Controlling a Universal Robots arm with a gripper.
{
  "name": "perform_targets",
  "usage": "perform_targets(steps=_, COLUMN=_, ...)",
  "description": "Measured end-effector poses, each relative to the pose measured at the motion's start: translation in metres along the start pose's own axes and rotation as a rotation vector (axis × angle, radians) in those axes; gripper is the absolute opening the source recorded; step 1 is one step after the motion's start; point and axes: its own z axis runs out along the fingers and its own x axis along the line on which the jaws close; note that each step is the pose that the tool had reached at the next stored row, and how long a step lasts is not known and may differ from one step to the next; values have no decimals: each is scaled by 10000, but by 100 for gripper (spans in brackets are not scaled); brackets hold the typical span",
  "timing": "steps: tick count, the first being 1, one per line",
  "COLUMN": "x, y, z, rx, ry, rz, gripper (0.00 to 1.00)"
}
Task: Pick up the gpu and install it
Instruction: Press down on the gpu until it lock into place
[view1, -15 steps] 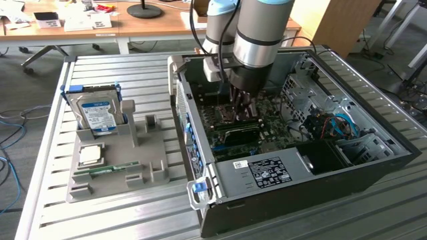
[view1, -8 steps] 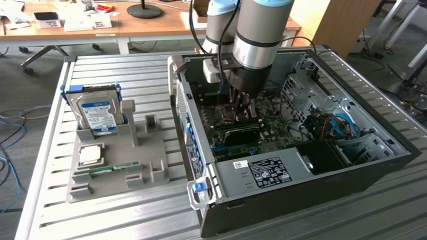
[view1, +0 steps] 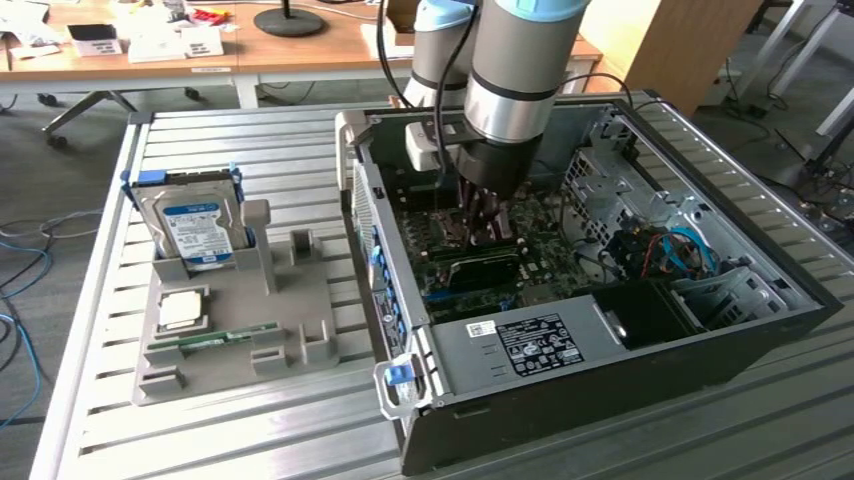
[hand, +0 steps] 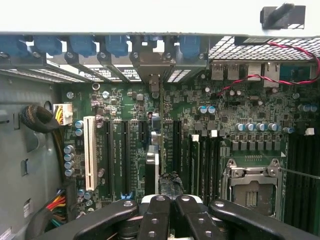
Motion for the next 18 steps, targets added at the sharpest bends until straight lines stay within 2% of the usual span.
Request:
perform_targets(steps=15, x=15, y=-8, z=3, rx=-36, ry=4, rz=2, gripper=11)
perform_targets(steps=18, x=17, y=-8, z=31, rx=-36, ry=4, rz=1, gripper=11)
